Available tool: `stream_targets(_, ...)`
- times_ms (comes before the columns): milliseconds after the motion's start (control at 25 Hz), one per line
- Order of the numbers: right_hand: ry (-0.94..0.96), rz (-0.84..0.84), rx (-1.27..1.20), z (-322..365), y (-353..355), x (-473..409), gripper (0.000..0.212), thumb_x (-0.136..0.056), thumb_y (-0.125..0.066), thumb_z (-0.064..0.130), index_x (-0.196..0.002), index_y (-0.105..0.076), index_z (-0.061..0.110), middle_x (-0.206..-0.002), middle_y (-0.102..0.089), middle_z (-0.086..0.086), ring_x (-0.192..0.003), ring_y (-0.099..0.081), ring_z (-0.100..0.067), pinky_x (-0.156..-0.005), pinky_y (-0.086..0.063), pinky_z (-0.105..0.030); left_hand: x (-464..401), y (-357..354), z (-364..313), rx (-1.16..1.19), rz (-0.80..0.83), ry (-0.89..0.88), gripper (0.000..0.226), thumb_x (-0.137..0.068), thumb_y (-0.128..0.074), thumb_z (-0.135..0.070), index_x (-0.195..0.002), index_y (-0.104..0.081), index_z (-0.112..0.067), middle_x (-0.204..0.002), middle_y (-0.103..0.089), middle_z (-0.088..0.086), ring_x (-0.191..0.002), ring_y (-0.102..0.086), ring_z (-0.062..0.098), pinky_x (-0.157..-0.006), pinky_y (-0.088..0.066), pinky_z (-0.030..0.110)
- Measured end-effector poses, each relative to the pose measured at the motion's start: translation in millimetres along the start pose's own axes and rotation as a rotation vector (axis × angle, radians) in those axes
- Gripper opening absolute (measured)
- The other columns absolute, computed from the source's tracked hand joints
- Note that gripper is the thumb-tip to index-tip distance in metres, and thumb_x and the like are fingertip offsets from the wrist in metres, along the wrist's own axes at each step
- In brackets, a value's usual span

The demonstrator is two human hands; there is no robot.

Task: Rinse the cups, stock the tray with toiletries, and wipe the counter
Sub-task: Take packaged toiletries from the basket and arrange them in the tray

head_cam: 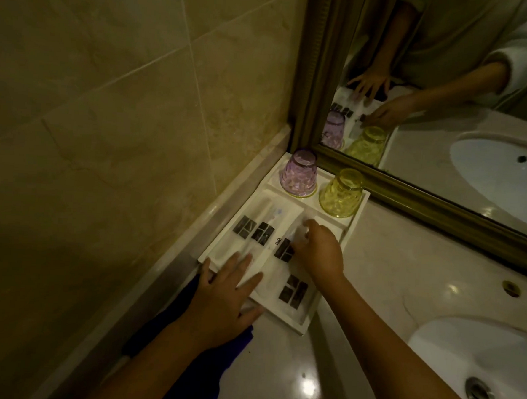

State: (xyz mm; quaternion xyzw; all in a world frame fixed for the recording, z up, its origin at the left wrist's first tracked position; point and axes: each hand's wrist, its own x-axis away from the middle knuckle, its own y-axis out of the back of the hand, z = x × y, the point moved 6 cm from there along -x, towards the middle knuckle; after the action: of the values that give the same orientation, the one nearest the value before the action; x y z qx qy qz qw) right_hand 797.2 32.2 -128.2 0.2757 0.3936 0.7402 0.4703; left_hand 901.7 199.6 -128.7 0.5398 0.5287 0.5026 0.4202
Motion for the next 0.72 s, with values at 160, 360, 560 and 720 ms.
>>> stream_targets(160,0.068,-0.065,0.293,5,-4,2,0.030,-0.080,-0.062,0.031,-0.106,-0.062,0.015,-0.095,-0.069,-0.009,-0.096,-0.054,-0.031,-0.077,-0.032,-0.037,2,4,-10,-0.035,-0.030,-0.086,0.057,-0.083,-0.041,-0.060,-0.132,-0.047,-0.033,-0.145,-0.042,0.005,-0.134,-0.036,0.029,-0.099,-0.015,0.066)
stream_targets(360,0.152,-0.057,0.287,14,-13,-4,0.032,-0.079,-0.061,0.042,-0.103,-0.062,0.021,-0.098,-0.067,-0.005,-0.096,-0.049,-0.027,-0.075,-0.028,-0.037,2,12,0,-0.033,-0.058,-0.042,0.050,-0.078,-0.046,-0.057,-0.115,-0.065,-0.029,-0.133,-0.057,0.008,-0.126,-0.049,0.028,-0.098,-0.023,0.064)
stream_targets(560,0.318,-0.030,0.363,14,-26,1,0.068,-0.086,-0.046,0.052,-0.144,-0.014,0.036,-0.155,-0.016,-0.008,-0.141,-0.013,-0.030,-0.110,-0.017,-0.050,-4,7,14,-0.058,0.022,0.011,0.070,-0.079,-0.024,-0.072,-0.142,-0.007,-0.047,-0.157,-0.001,0.005,-0.143,-0.003,0.031,-0.105,-0.002,0.066)
stream_targets(720,0.424,0.193,0.467,14,-48,-2,0.060,-0.093,-0.030,0.051,-0.144,-0.001,0.039,-0.158,0.003,-0.005,-0.143,0.008,-0.027,-0.112,0.003,-0.054,-1,-15,19,-0.061,0.117,0.014,0.076,-0.075,-0.017,-0.078,-0.142,0.000,-0.046,-0.158,0.002,-0.003,-0.144,0.000,0.029,-0.104,0.011,0.067)
